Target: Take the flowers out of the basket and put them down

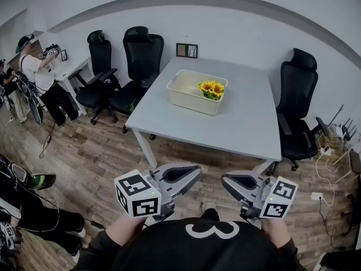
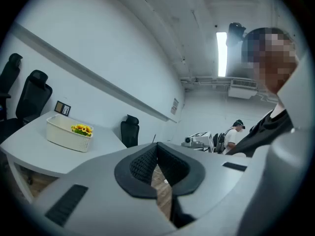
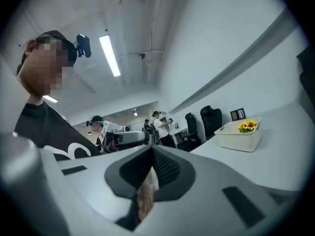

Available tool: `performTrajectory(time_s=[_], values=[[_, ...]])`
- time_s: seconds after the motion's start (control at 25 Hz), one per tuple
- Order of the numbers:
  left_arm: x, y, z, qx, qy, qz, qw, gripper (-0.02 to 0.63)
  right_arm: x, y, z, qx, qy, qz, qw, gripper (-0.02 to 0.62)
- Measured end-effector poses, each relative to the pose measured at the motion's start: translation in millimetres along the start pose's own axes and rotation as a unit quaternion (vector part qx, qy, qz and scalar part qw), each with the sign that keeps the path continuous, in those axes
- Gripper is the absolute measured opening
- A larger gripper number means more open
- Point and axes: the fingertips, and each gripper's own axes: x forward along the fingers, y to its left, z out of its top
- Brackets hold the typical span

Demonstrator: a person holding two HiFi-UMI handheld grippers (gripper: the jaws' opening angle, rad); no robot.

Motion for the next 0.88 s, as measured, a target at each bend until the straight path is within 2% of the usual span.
performTrajectory(time_s=[0.4,0.56,0.88], values=[[7,41,-5,-0.026,-0.001,0.014,0.9995,0.012,24,-31,-6,0.017,0.016,0.005,1.000,0.009],[18,60,-1,-0.031,-0.003,0.024,0.9992,0.012,30,-58,0,0.021,0.023,-0.001,1.000,0.009],[59,116,3,-0.058,0.004,0.049,0.9971,0.012,46,-124,11,0.047,0.033,0.025,0.998,0.009]])
